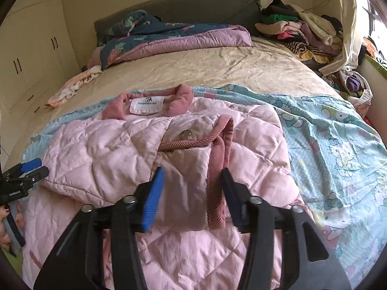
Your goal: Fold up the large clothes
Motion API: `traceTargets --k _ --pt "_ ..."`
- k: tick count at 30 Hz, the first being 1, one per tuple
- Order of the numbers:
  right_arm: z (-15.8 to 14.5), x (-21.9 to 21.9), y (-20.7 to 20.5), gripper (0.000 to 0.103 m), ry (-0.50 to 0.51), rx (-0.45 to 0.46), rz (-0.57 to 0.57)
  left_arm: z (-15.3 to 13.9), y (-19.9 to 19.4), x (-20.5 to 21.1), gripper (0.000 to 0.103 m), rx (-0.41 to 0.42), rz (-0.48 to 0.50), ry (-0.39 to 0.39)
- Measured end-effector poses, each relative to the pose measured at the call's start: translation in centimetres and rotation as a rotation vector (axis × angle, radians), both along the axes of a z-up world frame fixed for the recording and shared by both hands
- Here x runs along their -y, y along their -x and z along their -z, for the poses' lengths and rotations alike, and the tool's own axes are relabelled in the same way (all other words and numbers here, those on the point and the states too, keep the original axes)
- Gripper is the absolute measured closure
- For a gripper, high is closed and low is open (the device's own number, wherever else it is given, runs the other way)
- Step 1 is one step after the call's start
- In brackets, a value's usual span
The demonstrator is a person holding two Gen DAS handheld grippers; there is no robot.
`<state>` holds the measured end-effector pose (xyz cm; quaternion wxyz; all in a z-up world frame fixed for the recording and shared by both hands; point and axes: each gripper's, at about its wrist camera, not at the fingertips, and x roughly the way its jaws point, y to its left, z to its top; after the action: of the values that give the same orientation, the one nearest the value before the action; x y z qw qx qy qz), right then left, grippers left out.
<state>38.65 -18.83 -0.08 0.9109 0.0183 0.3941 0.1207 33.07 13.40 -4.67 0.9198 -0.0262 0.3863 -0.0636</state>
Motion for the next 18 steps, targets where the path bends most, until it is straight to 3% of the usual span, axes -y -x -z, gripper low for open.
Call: traceTargets --k 9,18 --pt "-2.3 -2.7 0.5 0.044 0.064 0.067 -0.072 2.2 -0.7 -0.4 0.025 -0.068 -0.005 0.036" --pt "-1.2 -9.3 -0.9 0.038 0.138 -0.002 -0.246 2.8 -0.9 -0.4 0.025 -0.088 -0.003 0.03"
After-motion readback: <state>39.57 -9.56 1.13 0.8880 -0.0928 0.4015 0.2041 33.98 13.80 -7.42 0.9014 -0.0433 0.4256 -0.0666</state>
